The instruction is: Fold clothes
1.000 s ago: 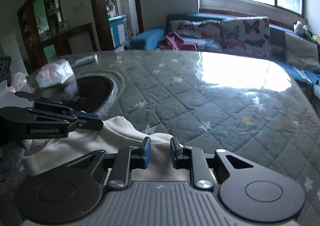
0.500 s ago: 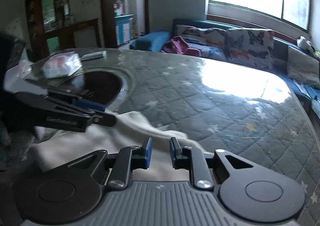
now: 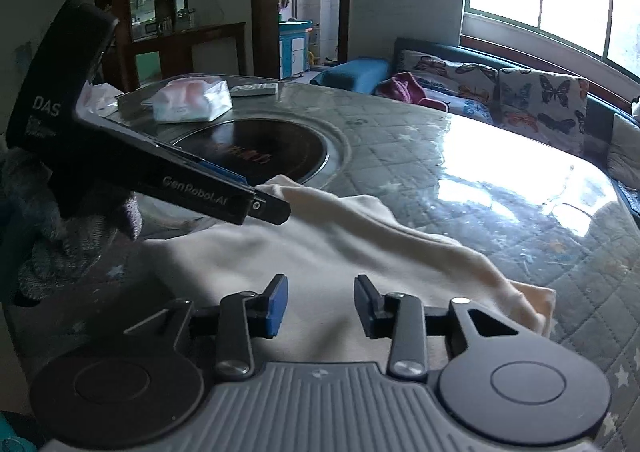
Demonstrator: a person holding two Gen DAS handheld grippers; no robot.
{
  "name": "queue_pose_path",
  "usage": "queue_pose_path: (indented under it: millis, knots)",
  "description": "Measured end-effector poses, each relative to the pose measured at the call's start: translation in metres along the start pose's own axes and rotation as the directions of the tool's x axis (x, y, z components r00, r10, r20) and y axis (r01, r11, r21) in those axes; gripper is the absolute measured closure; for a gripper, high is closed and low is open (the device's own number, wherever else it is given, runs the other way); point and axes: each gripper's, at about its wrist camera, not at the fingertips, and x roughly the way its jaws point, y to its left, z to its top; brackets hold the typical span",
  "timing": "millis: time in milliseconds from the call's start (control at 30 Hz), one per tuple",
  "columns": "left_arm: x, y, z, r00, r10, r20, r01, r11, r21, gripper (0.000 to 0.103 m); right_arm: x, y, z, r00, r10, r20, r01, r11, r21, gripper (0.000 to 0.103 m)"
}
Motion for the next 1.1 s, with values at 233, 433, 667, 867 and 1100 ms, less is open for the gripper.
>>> queue_pose_path:
  millis: [233, 433, 667, 867, 1100]
  knots:
    - [-0.012, 0.012, -0.007, 1.0, 0.028, 0.004, -0.028, 0.999, -0.043, 0.029, -0.003, 0.018, 0.0, 1.0, 0.013, 0.001, -0.013, 0.999, -0.037, 0.058]
    - [-0.024, 0.025, -0.015, 0.998, 0.063, 0.012, -0.062, 0.994, -0.087, 0.021, -0.004, 0.036, 0.004, 0.999, 0.038, 0.002, -0.037, 0.994, -0.101, 0.054]
    - [-0.036, 0.042, -0.019, 0.995, 0.096, 0.018, -0.092, 0.985, -0.143, 0.017, 0.002, 0.065, 0.009, 0.997, 0.079, -0.007, -0.079, 0.974, -0.211, 0.052]
    - [-0.045, 0.05, -0.02, 0.994, 0.107, 0.026, -0.101, 0.978, -0.183, 0.013, 0.01, 0.096, 0.009, 0.995, 0.096, -0.006, -0.093, 0.934, -0.344, 0.053]
    - [-0.052, 0.055, -0.024, 0.993, 0.11, 0.034, -0.101, 0.973, -0.207, 0.013, 0.023, 0.117, 0.007, 0.991, 0.133, -0.032, -0.135, 0.912, -0.387, 0.056]
